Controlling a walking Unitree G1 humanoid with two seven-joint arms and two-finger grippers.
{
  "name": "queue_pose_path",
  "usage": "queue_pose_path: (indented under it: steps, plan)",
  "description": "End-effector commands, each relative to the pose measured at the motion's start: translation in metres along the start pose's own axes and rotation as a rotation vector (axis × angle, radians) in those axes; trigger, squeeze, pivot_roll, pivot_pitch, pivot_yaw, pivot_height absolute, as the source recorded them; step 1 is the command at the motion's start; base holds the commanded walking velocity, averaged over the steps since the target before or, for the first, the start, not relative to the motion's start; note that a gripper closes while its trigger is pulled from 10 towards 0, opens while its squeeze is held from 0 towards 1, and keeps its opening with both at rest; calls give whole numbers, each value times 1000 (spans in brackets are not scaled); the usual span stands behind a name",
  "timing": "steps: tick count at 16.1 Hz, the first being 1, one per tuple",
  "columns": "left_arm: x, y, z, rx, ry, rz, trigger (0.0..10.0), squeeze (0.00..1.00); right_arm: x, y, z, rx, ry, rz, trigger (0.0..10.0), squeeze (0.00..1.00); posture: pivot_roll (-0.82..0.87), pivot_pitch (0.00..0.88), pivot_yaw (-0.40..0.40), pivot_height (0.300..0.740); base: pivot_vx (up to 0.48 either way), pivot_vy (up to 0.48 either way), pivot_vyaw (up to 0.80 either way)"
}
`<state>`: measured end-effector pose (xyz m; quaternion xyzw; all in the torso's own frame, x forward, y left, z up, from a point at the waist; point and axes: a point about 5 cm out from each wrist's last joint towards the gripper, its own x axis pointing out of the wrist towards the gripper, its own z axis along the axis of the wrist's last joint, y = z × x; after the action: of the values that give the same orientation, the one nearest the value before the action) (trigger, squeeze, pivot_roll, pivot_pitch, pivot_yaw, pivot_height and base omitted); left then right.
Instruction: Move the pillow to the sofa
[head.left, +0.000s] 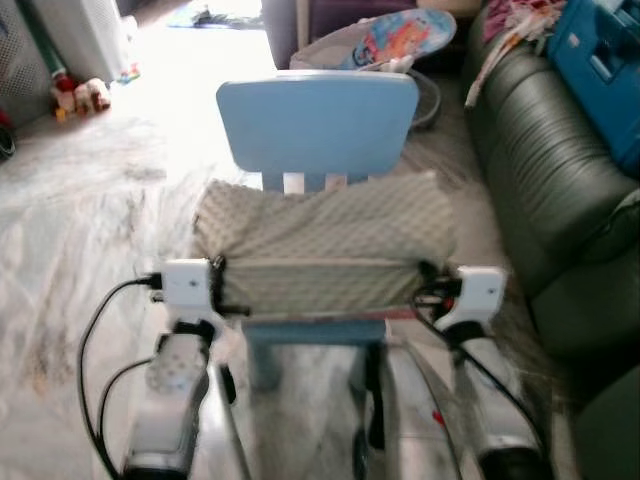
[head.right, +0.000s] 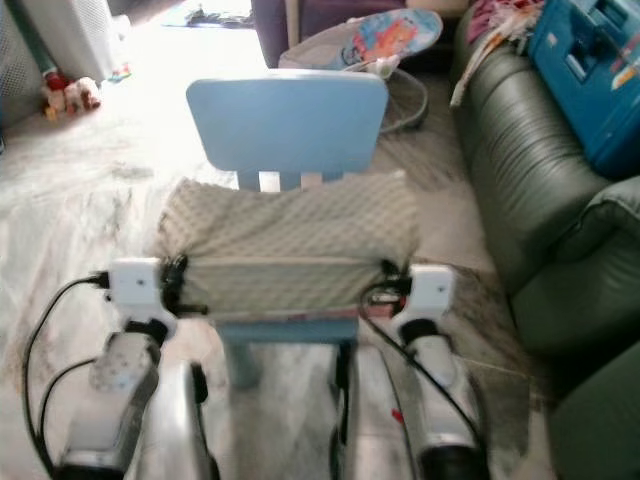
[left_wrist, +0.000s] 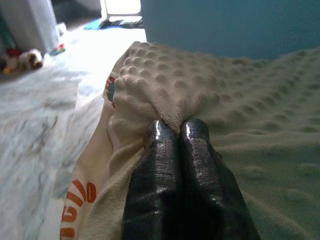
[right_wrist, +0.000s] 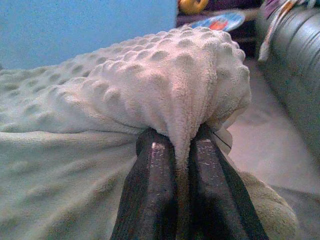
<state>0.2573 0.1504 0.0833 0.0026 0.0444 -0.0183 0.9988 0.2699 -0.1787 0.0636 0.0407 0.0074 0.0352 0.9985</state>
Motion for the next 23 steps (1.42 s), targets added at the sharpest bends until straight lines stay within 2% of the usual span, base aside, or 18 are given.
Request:
queue_pose_path:
  steps: [1,5,8,13,15,18,20,23]
  plan:
    - [-2,5,7,23,-13,33,10000,0,0,-4,10,11,-30,-20,10000,0,-8,0,3,543,0,0,0]
    - [-18,7,2,87,24,50,10000,0,-21,-3,9,20,8,-10,10000,0,-11,0,-8,590,0,0,0]
    - [-24,9,-3,98,56,62,10000,0,-25,-3,14,4,21,1,10000,0,-20,0,-19,623,0,0,0]
    - [-20,3,-4,72,68,40,10000,0,-22,-5,20,-14,34,3,10000,0,-21,0,-36,682,0,0,0]
    - [-16,3,-3,99,59,45,10000,0,-20,-7,19,-42,52,-41,10000,0,-20,0,-38,687,0,0,0]
    - [-9,2,-1,88,55,37,10000,0,-19,1,25,-38,23,27,10000,0,-33,0,-23,687,0,0,0]
    - [-10,-4,-1,88,55,4,10000,0,-16,1,27,-43,16,1,10000,0,-38,0,-12,711,0,0,0]
    - [-14,-2,-6,85,74,1,10000,0,-19,1,25,-38,27,-3,10000,0,-36,0,-11,740,0,0,0]
